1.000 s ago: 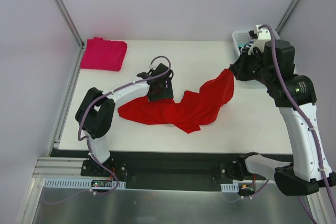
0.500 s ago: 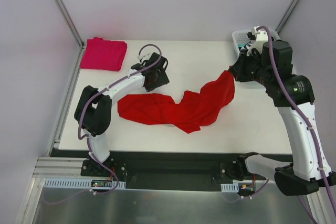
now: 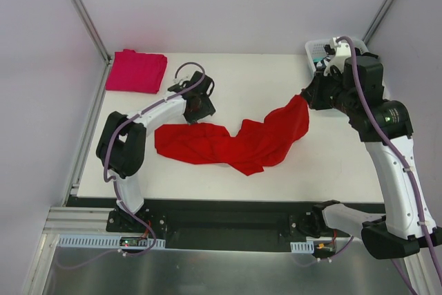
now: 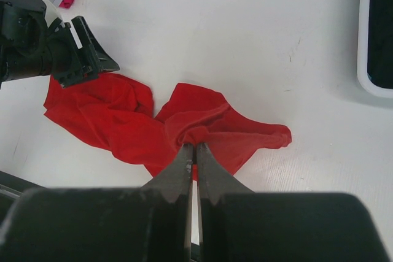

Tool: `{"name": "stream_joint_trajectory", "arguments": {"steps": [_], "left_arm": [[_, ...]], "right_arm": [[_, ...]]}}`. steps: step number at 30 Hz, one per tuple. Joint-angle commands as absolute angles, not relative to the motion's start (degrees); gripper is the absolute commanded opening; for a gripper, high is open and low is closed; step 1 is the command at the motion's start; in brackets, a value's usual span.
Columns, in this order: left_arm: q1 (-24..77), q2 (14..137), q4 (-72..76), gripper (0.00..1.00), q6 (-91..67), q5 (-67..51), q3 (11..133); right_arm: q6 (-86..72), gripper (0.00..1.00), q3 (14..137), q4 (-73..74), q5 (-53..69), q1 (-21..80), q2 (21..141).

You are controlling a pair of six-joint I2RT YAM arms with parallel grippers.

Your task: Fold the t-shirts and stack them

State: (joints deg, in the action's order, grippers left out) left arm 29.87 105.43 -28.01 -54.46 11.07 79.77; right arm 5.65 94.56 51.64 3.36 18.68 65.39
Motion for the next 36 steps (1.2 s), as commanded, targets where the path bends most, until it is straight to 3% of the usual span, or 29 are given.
{"name": "stream_joint_trajectory", "arguments": {"steps": [1,9,14,18,25,36], "left_arm": [[28.22,104.07,-30.49,0.6,-44.85,9.84,80.33],[20.48,99.4,-30.41,0.58,-22.69,-1.74,77.43],[17.58,102.12,-29.97,0.59,-19.16,-11.5,79.1],[17.84,103.45,-26.29,0.55,-15.13,-27.65,78.4],[14.95,107.3,-21.01,0.54,-12.38,-39.09,77.42],[11.6,109.6,-17.67,0.53,-15.2,-38.41,76.55]], "right_arm": [[6.68,0.01,94.57,50.71,2.99,18.9,63.46],[6.15,0.01,91.76,49.92,3.08,18.98,61.96],[5.89,0.01,92.02,50.1,3.16,18.9,61.7],[6.24,0.01,92.46,51.06,2.64,18.98,61.7],[5.63,0.01,91.93,51.06,3.25,18.9,61.7],[6.07,0.01,93.08,51.86,3.52,18.9,61.87]]}}
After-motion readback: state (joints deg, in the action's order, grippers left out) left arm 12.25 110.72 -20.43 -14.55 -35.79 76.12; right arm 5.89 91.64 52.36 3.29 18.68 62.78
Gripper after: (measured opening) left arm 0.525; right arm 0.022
